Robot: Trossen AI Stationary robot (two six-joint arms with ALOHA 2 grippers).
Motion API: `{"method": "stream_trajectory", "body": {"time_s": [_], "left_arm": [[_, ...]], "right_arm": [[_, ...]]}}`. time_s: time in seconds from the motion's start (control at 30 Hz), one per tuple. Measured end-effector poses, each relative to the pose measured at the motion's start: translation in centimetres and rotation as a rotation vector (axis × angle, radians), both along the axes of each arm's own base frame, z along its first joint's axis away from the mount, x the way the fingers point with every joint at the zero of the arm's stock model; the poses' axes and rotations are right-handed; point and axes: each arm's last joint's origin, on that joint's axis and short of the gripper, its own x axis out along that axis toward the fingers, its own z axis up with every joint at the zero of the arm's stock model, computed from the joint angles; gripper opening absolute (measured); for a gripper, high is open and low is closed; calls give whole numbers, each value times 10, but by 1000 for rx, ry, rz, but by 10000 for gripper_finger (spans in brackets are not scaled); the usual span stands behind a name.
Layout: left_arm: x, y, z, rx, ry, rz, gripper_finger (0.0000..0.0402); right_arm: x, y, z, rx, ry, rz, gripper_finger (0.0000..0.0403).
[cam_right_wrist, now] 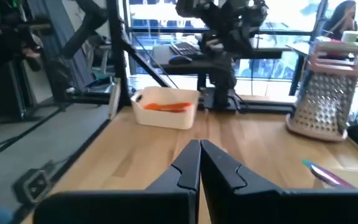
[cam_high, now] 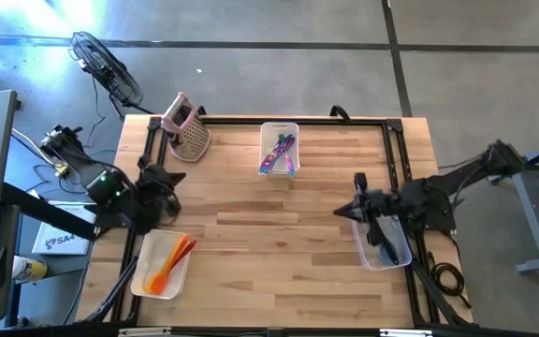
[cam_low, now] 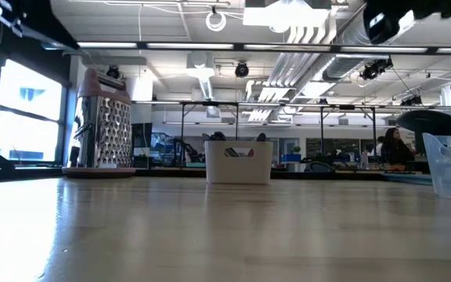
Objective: Pick & Place Kitchen Items
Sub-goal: Return to Home Position
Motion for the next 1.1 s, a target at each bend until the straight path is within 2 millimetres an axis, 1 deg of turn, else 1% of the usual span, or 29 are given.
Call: {"method": "stream_trajectory", "body": {"time_s": [0.13, 0.23, 0.33, 0.43, 0.5, 0.6, 0.67, 0.73, 0.8, 0.93, 1.1], "left_arm": [[-24, 20, -28, -106, -142, -5, 0], [-35, 28, -41, -158, -259, -49, 0], [-39, 31, -46, -195, -367, -156, 0], [-42, 31, -46, -184, -464, -292, 0], [-42, 31, -52, -162, -507, -331, 0], [-37, 27, -59, -117, -498, -326, 0], [-35, 25, -62, -113, -489, -354, 0], [-32, 23, -66, -101, -479, -343, 0], [-31, 22, -72, -98, -459, -341, 0], [-29, 21, -72, -120, -499, -325, 0], [-21, 14, -97, -133, -486, -319, 0]], "right_arm": [[2, -28, -19, 38, 12, -7, 4], [2, -47, -26, 108, 2, 14, 4], [1, -62, -35, 164, -15, 28, 4], [-2, -72, -52, 195, -29, -17, 4], [-5, -77, -62, 202, -40, -46, 4], [-11, -79, -76, 217, -58, -45, 4], [-14, -79, -81, 226, -82, -24, 4], [-17, -78, -87, 233, -89, -9, 4], [-17, -79, -87, 237, -83, -13, 4], [-17, -79, -88, 230, -73, -13, 4], [-17, -79, -91, 235, -53, -17, 4]]}}
